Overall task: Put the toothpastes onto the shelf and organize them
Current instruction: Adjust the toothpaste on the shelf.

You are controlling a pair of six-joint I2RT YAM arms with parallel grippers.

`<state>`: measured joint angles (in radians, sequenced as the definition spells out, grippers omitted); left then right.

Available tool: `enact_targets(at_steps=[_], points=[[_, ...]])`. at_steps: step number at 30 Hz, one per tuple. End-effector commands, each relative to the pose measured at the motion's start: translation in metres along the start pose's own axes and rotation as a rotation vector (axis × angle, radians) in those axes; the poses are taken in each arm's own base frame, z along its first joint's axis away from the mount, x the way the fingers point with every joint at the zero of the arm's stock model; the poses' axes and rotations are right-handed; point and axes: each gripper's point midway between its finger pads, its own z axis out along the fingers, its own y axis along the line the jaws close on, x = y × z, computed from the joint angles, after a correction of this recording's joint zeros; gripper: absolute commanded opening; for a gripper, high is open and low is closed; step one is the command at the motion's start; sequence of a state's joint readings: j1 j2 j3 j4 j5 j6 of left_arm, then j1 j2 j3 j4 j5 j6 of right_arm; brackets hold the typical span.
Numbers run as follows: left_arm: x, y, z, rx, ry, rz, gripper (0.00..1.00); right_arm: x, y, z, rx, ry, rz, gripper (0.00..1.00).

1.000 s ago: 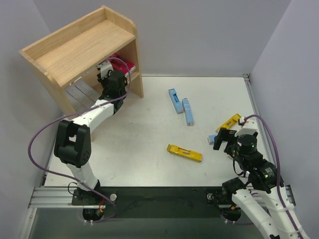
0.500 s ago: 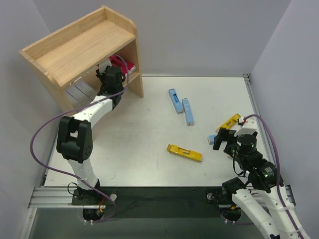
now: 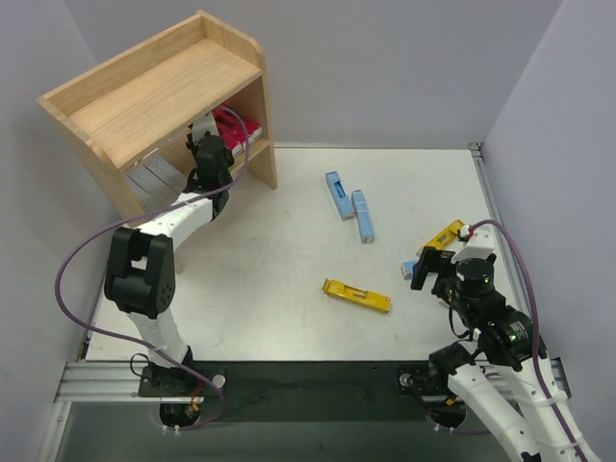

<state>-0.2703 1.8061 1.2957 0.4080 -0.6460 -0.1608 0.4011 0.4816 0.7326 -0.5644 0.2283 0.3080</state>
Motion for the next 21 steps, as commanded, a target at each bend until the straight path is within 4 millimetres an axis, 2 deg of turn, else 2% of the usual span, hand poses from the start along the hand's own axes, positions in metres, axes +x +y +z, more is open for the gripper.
enact_targets(at_steps=[1,10,14,21], points=[[-0.017,-0.024,-0.013,0.157,-0.034,0.027,0.32,-0.010,0.000,0.000,0.007,-0.025,-0.011,0.99],[-0.021,0.006,-0.031,0.066,-0.018,0.040,0.36,-0.011,0.002,0.000,-0.001,-0.026,-0.009,0.99],[-0.023,0.015,-0.043,0.055,-0.011,0.045,0.42,-0.012,0.002,-0.001,-0.002,-0.025,-0.006,0.99],[-0.030,0.014,-0.075,0.114,0.005,0.060,0.48,-0.013,0.005,-0.003,-0.013,-0.012,-0.002,0.99]])
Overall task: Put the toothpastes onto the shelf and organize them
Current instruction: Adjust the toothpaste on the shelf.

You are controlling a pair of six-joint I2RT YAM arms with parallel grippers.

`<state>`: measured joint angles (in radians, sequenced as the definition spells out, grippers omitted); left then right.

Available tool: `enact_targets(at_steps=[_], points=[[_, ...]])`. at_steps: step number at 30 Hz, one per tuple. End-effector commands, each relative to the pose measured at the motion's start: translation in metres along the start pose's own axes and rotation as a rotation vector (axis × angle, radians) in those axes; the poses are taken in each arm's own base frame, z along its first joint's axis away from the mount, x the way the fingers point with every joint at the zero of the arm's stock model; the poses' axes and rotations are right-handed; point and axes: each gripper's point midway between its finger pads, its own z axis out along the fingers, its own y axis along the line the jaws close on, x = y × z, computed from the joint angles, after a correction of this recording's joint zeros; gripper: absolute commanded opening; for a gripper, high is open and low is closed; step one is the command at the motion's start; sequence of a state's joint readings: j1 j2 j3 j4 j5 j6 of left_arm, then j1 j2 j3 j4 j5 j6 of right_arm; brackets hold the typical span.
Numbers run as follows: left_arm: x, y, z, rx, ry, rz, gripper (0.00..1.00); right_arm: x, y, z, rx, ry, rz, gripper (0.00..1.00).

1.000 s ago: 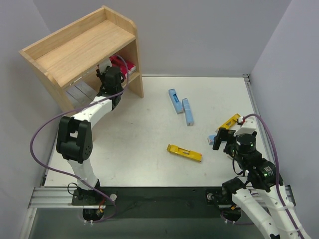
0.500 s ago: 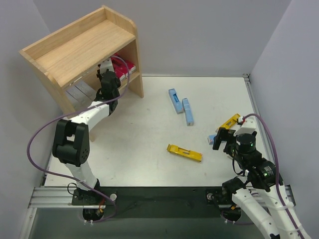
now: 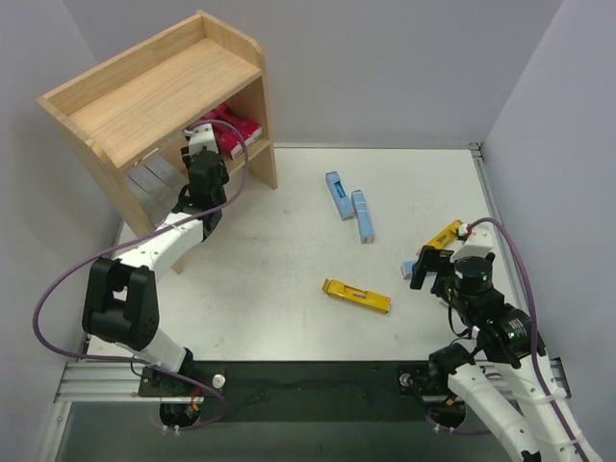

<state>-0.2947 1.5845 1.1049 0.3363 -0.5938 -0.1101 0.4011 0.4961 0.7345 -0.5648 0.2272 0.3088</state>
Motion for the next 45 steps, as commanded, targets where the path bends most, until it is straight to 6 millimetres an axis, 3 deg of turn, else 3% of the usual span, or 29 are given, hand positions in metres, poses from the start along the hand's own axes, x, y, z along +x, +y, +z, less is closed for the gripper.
enact_targets(at_steps=[1,11,17,24,29,35,40,45], points=[[-0.025,-0.004,-0.027,0.048,-0.035,-0.013,0.49,-0.013,0.004,-0.004,-0.011,-0.015,-0.001,0.99],[-0.020,-0.040,-0.070,0.177,-0.020,0.059,0.53,-0.011,0.004,-0.004,0.002,0.021,0.007,0.99],[-0.032,-0.058,-0.090,0.233,-0.049,0.092,0.58,-0.013,-0.001,-0.006,0.030,0.032,-0.001,0.99],[-0.044,-0.057,-0.115,0.245,-0.015,0.148,0.61,-0.014,-0.001,-0.008,0.040,0.055,0.002,0.99],[-0.020,-0.045,-0.141,0.269,0.171,0.247,0.63,-0.013,-0.001,-0.009,0.043,0.065,0.010,0.98],[-0.007,-0.041,-0.177,0.420,0.337,0.323,0.64,-0.009,-0.001,-0.007,0.048,0.077,0.013,0.98],[-0.004,-0.032,-0.178,0.452,0.390,0.304,0.63,-0.006,0.001,-0.004,0.046,0.099,0.006,0.98],[0.014,-0.036,-0.180,0.484,0.484,0.348,0.63,-0.006,0.002,-0.003,0.043,0.103,0.009,0.98]])
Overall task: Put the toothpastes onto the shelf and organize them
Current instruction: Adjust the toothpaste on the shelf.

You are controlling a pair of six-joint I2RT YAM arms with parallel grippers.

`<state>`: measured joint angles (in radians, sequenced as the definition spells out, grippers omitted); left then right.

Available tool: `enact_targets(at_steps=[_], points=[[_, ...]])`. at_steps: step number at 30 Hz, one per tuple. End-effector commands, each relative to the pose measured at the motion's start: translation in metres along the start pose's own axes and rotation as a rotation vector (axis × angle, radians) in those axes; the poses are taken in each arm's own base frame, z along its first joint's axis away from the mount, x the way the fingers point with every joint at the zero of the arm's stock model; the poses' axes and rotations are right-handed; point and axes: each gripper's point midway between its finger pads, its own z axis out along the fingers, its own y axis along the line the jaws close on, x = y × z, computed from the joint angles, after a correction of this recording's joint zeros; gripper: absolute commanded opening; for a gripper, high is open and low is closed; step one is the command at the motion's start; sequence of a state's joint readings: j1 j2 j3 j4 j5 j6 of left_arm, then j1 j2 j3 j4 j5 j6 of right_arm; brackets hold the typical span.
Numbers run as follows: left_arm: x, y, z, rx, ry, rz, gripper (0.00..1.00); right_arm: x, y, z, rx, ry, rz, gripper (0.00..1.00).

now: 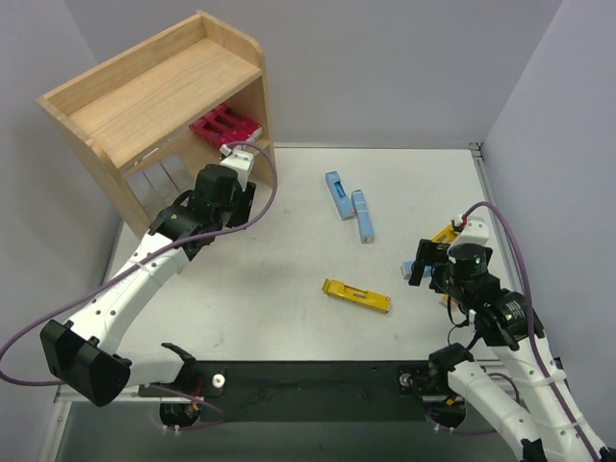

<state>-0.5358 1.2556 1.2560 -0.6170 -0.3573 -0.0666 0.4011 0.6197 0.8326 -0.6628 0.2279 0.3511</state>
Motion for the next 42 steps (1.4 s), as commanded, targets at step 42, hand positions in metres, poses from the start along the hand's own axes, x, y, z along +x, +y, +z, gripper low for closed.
enact_targets(at_steps=[42], points=[[-0.087,0.093,0.021,-0.488,0.043,0.469,0.47,-0.005,-0.004,-0.002,0.023,-0.007,-0.022,0.98]])
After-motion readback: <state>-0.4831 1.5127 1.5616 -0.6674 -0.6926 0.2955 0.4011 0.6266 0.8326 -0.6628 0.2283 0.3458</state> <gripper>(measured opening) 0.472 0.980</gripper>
